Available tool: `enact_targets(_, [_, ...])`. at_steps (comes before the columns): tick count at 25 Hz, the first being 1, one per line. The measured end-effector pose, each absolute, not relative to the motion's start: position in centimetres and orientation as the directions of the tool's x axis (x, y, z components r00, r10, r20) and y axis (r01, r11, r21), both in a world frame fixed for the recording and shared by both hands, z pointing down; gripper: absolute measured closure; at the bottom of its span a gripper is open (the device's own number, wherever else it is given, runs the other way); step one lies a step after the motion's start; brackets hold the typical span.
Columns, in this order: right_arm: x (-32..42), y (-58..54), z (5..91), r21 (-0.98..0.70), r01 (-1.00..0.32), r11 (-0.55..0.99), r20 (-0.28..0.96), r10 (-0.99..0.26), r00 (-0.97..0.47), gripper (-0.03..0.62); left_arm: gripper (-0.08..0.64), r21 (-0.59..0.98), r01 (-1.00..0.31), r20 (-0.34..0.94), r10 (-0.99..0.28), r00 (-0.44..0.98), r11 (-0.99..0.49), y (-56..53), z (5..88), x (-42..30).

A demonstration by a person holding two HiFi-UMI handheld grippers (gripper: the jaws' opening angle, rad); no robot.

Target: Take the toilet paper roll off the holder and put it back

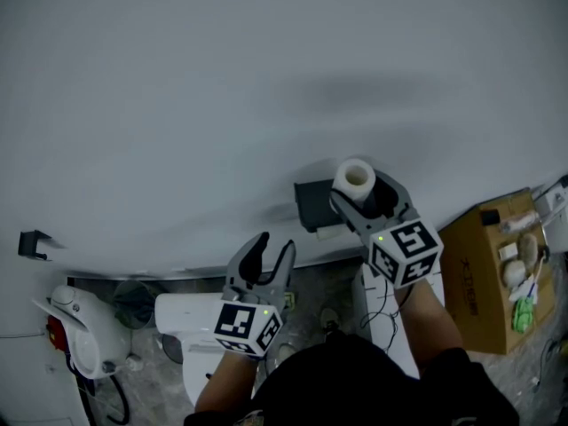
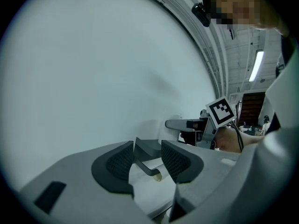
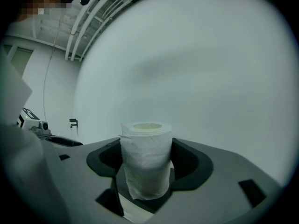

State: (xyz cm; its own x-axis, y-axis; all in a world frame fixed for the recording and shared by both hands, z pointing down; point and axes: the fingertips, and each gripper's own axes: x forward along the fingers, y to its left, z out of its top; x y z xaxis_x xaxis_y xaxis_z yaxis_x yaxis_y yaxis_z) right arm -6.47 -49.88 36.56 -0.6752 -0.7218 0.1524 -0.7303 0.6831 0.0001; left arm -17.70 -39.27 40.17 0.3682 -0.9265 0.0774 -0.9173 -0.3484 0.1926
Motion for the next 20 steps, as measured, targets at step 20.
enact_targets(20, [-5.3, -49.5, 36.5, -0.051, -0.754, 0.655, 0.105, -0.747, -0.656, 0.238, 0.387, 0.209, -0.915, 0.082, -0.926, 0.369, -0.346, -38.4, 40.7, -17.9])
